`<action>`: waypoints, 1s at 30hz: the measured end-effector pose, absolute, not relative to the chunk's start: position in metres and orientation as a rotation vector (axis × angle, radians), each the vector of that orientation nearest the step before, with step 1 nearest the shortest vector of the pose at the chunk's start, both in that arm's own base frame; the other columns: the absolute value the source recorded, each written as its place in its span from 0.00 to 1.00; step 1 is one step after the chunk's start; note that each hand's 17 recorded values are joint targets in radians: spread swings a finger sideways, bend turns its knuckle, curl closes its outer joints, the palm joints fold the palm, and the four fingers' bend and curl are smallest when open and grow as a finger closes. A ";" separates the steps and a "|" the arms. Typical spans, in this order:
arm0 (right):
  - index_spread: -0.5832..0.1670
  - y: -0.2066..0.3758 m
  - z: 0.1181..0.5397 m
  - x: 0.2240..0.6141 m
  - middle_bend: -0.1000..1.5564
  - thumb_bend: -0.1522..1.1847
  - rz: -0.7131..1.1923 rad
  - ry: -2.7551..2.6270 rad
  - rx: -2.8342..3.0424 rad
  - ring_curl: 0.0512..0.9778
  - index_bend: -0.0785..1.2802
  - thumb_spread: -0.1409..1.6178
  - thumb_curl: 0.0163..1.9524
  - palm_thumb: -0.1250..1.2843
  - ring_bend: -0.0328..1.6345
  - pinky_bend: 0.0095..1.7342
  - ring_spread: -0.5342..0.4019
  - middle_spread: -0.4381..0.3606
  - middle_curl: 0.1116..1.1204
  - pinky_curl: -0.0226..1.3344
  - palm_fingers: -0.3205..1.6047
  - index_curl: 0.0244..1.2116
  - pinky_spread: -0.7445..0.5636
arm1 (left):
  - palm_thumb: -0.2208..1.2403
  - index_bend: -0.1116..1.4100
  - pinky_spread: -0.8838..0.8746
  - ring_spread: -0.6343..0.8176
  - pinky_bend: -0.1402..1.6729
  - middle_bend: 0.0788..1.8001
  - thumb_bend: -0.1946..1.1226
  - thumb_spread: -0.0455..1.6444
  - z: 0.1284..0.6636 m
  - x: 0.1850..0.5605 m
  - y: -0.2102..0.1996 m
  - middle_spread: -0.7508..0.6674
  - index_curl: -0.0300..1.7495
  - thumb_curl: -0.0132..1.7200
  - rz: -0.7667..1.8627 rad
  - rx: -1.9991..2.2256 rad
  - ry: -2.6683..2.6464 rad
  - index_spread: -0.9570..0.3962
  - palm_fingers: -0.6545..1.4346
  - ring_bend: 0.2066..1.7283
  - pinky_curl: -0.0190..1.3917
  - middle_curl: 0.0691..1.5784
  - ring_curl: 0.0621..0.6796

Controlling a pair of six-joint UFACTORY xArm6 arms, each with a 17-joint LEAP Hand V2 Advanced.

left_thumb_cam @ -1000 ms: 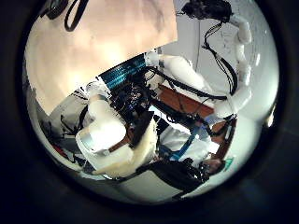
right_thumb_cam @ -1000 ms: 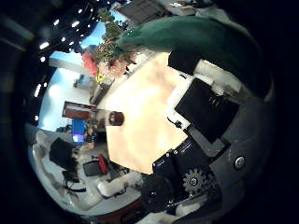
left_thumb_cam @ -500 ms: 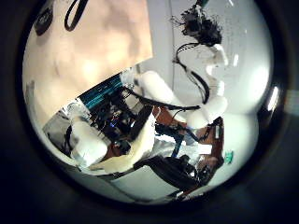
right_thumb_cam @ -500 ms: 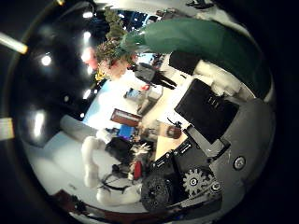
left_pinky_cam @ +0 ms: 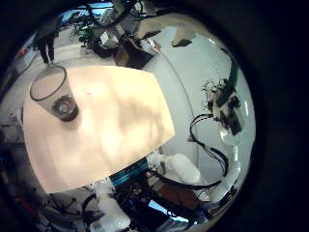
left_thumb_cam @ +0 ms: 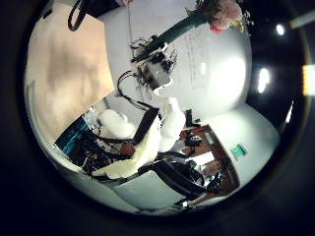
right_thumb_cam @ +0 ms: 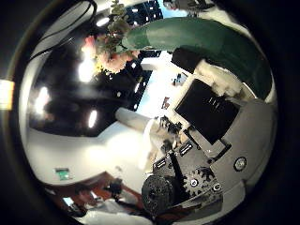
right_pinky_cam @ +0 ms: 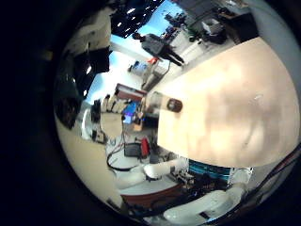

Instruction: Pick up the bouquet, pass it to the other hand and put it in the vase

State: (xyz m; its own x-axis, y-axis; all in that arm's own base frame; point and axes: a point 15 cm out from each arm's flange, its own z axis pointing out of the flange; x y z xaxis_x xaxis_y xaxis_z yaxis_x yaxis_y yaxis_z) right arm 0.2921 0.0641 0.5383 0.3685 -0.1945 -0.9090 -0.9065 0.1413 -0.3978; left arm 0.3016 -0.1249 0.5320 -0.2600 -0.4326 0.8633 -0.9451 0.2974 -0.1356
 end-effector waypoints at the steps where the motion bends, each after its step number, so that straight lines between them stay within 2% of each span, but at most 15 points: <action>1: 0.52 0.071 0.536 0.290 0.90 0.11 0.715 1.084 -1.370 0.63 0.95 0.57 0.52 0.90 0.91 0.75 0.39 0.43 0.56 0.55 0.78 0.64 0.42 | 0.32 0.18 0.82 0.78 0.28 0.07 0.13 0.69 0.536 0.302 -0.127 0.74 0.21 0.18 0.901 1.223 -1.817 0.75 0.42 0.21 0.12 0.18 0.23; 8: 0.52 0.116 0.520 0.268 0.90 0.11 0.801 0.970 -1.492 0.63 0.95 0.57 0.53 0.90 0.91 0.74 0.39 0.43 0.55 0.58 0.78 0.63 0.41 | 0.32 0.19 0.82 0.79 0.29 0.07 0.13 0.67 0.558 0.304 -0.143 0.76 0.21 0.18 0.968 1.139 -1.676 0.78 0.40 0.21 0.13 0.18 0.22; 23: 0.52 0.146 0.496 0.263 0.91 0.11 0.829 0.972 -1.592 0.63 0.96 0.57 0.55 0.90 0.91 0.72 0.39 0.43 0.54 0.62 0.78 0.62 0.41 | 0.35 0.18 0.82 0.79 0.31 0.07 0.13 0.63 0.577 0.285 -0.168 0.78 0.20 0.20 0.979 0.964 -1.618 0.81 0.40 0.22 0.13 0.19 0.21; 30: 0.52 0.155 0.491 0.262 0.91 0.11 0.840 0.971 -1.620 0.63 0.96 0.57 0.55 0.90 0.91 0.71 0.39 0.43 0.54 0.64 0.77 0.62 0.41 | 0.36 0.17 0.81 0.78 0.32 0.09 0.13 0.62 0.583 0.284 -0.172 0.73 0.20 0.20 0.997 0.940 -1.614 0.81 0.41 0.22 0.12 0.20 0.21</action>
